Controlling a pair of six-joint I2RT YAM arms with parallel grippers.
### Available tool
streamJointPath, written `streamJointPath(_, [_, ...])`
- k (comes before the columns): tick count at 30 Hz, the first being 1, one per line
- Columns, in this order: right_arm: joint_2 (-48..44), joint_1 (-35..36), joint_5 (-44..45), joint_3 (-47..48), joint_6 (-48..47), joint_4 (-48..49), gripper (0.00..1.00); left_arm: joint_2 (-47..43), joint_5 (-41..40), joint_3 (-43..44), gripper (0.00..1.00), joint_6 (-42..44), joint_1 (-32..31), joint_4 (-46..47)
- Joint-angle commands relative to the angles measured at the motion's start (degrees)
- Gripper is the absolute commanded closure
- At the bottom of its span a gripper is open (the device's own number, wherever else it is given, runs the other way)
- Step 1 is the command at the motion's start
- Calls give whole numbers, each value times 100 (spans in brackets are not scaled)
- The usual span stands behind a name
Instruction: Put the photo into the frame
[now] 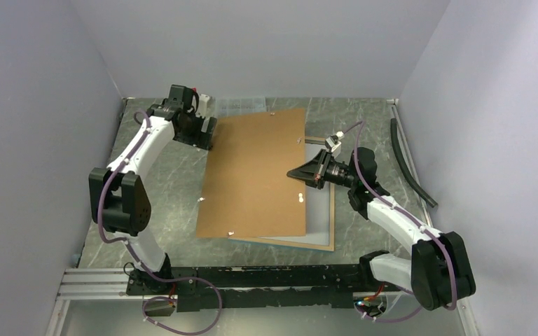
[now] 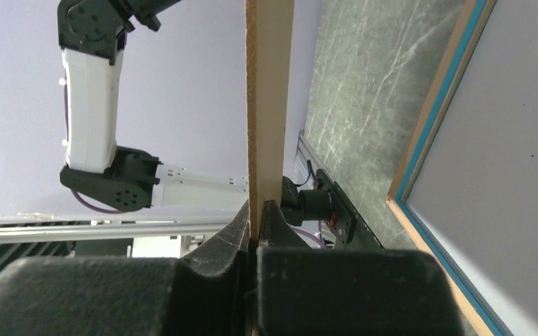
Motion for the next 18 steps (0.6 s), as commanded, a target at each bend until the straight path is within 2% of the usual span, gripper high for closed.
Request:
streamJointPath(1, [-20,165,275,-30,357,1288,100,-379,355,15,5,-24,-69,-114])
streamJointPath(18, [186,196,546,-261,722,2103,100,-666,707,-383,5,332,-196,-182])
